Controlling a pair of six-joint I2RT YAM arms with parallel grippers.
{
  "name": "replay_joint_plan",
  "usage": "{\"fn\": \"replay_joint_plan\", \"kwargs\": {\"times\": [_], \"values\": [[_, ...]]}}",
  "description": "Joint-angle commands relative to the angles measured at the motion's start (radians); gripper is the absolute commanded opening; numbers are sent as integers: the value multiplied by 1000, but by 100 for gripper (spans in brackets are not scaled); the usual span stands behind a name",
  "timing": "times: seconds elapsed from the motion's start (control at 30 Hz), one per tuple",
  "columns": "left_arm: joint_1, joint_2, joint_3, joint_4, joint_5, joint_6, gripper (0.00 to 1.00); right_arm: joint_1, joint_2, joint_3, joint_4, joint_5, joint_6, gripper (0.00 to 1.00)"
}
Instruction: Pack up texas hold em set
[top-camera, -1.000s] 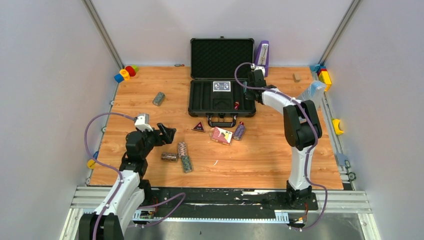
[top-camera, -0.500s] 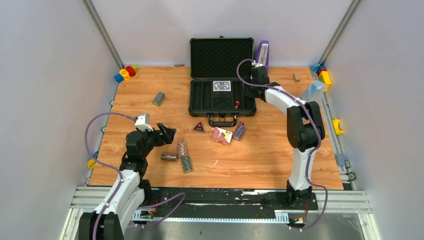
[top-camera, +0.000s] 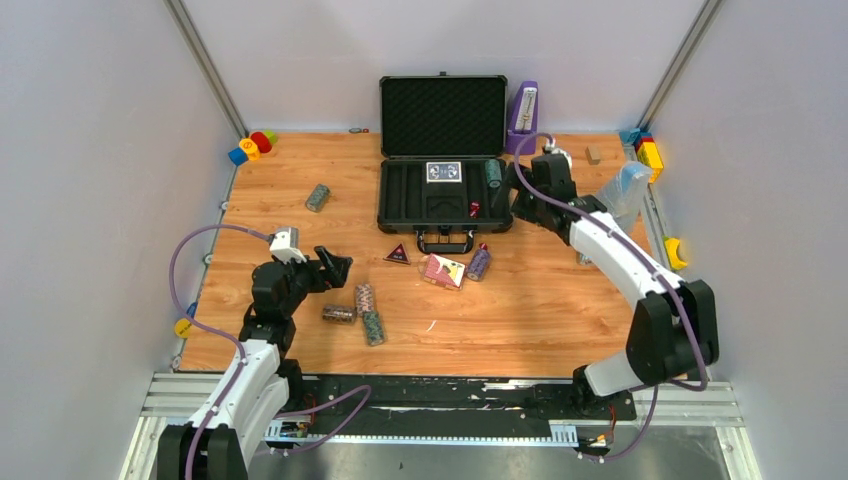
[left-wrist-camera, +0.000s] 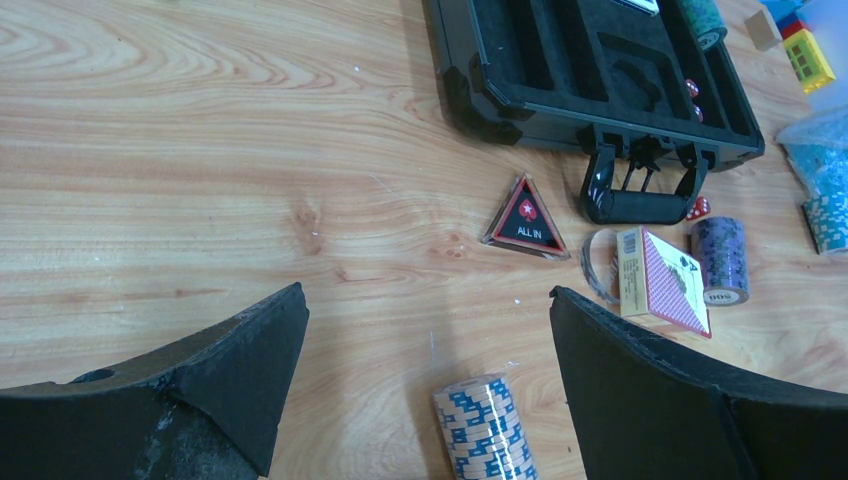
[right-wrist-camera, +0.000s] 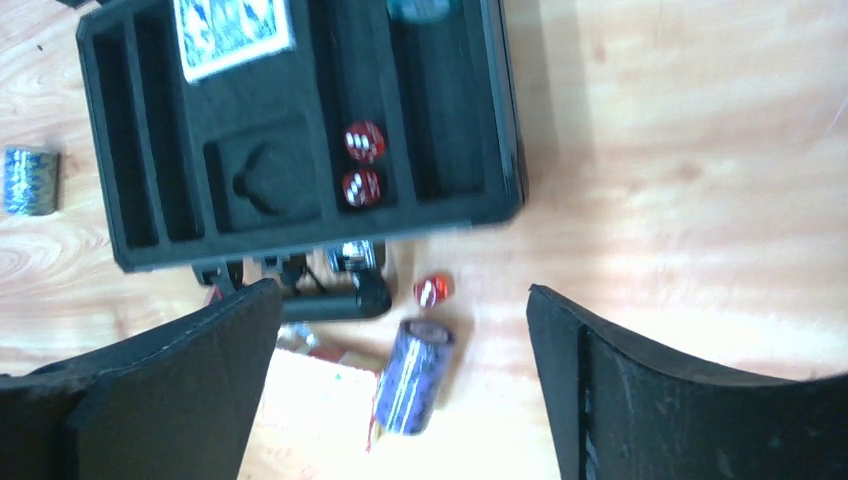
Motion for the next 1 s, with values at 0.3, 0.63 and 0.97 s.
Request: {"fn": "replay_joint_plan", "kwargs": {"times": [0.3,0.63,0.97], "values": [[4,1,39,54,9,-4,99,264,-70,-207,-165,115,398,89],[4,-9,40,37,-2,-1,99,282,64,-214,-141,140,444,76],[4,8,50,30,-4,0,99,283,131,-226,-35,91,316,59]]}}
